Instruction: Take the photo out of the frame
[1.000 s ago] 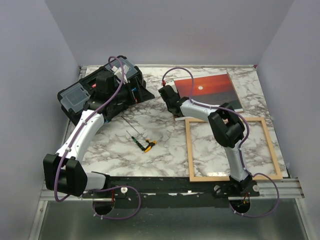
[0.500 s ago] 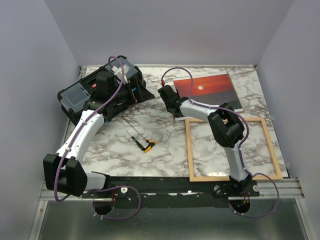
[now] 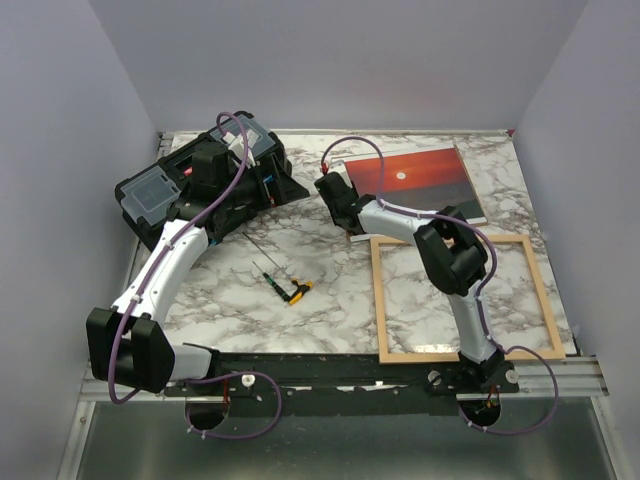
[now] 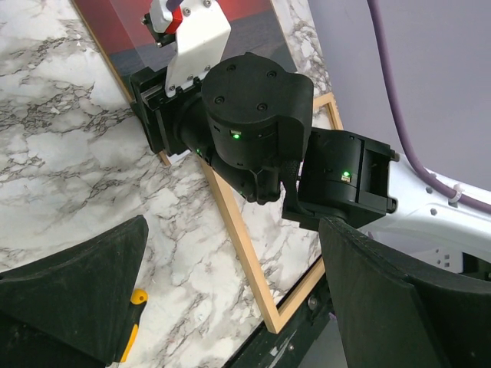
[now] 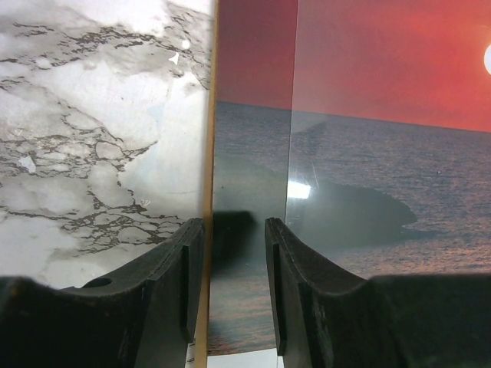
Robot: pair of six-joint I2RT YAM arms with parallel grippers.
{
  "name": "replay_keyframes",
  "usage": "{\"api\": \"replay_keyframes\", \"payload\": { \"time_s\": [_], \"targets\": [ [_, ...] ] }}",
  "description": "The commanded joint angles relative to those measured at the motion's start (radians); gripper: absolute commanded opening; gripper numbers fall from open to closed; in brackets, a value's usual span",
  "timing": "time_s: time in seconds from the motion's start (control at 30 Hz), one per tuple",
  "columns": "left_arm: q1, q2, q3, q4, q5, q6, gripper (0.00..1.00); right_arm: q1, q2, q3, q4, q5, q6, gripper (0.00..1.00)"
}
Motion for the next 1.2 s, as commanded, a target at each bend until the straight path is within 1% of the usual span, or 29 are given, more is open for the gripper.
{"api": "replay_keyframes", "payload": {
  "time_s": [0.0, 0.27, 0.37, 0.5, 0.57, 0.73, 0.9, 0.97, 1.07, 1.17],
  "targets": [
    [0.005, -0.024, 0.012, 0.009, 0.019, 0.016, 0.97, 0.008, 0.030, 0.002, -0.022, 0.015, 0.010, 0.42],
    [0.006, -0.022, 0.012, 0.010, 0.020, 0.015, 0.97, 0.011, 0.052, 0.010, -0.035, 0.025, 0.006, 0.41],
    [0.006, -0.025, 0.012, 0.010, 0.019, 0.015, 0.97, 0.018, 0.069, 0.023, -0.058, 0.059, 0.009, 0.39],
    [0.006, -0.025, 0.011, 0.009, 0.016, 0.016, 0.97, 0.031, 0.072, 0.010, -0.041, 0.135, -0.003, 0.29],
    [0.006, -0.024, 0.010, 0.010, 0.016, 0.016, 0.97, 0.036, 0.067, -0.005, -0.009, 0.159, -0.022, 0.26],
    [0.006, -0.023, 0.011, 0.010, 0.017, 0.016, 0.97, 0.046, 0.061, -0.014, 0.032, 0.222, -0.077, 0.14],
    [0.005, -0.023, 0.011, 0.010, 0.016, 0.016, 0.97, 0.049, 0.060, -0.018, 0.047, 0.237, -0.114, 0.06],
    [0.005, -0.021, 0.011, 0.010, 0.016, 0.016, 0.97, 0.051, 0.063, -0.019, 0.053, 0.243, -0.128, 0.01],
    [0.006, -0.016, 0.011, 0.007, 0.013, 0.014, 0.97, 0.052, 0.063, -0.026, 0.072, 0.255, -0.139, 0.00],
    [0.006, -0.008, 0.013, -0.005, -0.005, 0.014, 0.97, 0.052, 0.023, -0.062, 0.115, 0.256, -0.138, 0.00]
  ]
}}
